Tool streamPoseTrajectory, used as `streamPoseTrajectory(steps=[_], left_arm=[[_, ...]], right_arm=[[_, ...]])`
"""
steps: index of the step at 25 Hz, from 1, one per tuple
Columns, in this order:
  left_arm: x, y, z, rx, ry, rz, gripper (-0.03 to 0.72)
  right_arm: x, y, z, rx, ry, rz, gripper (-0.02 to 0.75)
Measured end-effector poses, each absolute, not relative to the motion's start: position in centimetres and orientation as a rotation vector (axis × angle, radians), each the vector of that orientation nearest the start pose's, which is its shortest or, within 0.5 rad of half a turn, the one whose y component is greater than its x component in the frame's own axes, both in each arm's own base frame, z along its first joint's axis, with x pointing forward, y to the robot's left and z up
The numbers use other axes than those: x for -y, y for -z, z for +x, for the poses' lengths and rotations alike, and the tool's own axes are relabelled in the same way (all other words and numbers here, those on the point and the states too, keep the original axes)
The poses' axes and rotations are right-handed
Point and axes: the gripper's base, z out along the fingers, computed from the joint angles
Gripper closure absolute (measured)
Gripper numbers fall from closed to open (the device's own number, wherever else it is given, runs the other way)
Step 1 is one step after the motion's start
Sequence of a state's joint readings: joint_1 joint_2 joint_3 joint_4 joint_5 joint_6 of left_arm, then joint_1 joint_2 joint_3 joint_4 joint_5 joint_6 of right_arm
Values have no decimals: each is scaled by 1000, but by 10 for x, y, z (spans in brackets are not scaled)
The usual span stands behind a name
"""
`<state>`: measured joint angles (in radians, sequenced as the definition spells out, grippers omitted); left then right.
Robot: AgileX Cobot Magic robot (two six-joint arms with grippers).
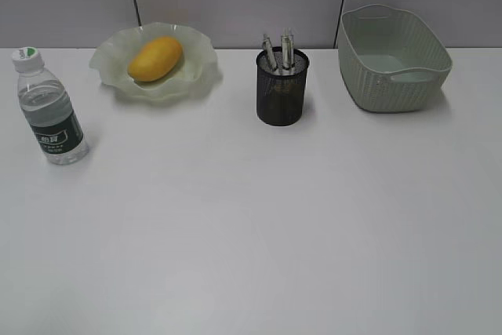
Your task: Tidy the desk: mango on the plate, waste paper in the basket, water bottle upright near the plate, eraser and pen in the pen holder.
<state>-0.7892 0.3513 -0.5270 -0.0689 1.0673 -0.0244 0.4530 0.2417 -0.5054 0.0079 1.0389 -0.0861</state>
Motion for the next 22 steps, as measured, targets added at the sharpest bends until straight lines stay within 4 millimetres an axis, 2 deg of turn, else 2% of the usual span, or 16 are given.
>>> streamPoseTrajectory(steps=[7,13,17,22], left_arm=[[38,-277,30,-2252,468,898,120],[37,-278,30,-2256,461,872,152],[32,-278,31,-2264,430,772,162],[20,-282,23,-2218,373,558,165]], right_arm=[[-15,-277,29,-2185,-208,-604,240],[-15,-277,29,-2185,-208,-604,241],[-15,-277,30,-2191,-199,-581,241],[-11,-278,28,-2193,-151,-473,241]])
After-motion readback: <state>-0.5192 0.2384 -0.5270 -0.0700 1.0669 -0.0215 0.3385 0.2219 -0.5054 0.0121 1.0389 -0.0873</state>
